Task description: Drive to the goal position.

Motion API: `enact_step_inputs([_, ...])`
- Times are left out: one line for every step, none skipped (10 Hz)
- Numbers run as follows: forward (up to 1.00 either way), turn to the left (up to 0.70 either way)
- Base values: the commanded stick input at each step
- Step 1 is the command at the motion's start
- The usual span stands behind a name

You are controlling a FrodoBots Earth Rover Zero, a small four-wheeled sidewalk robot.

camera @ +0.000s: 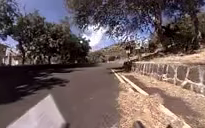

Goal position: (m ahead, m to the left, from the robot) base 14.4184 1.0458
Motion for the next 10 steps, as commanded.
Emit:
enact_step_inputs([0.50, 0.00])
enact_step_inputs([0.50, 0.00])
enact_step_inputs([0.50, 0.00])
enact_step_inputs([0.50, 0.00])
enact_step_inputs([0.50, 0.00])
enact_step_inputs([0.50, 0.00])
enact_step_inputs([0.50, 0.00])
enact_step_inputs([0.50, 0.00])
enact_step_inputs([0.50, 0.00])
enact_step_inputs([0.50, 0.00])
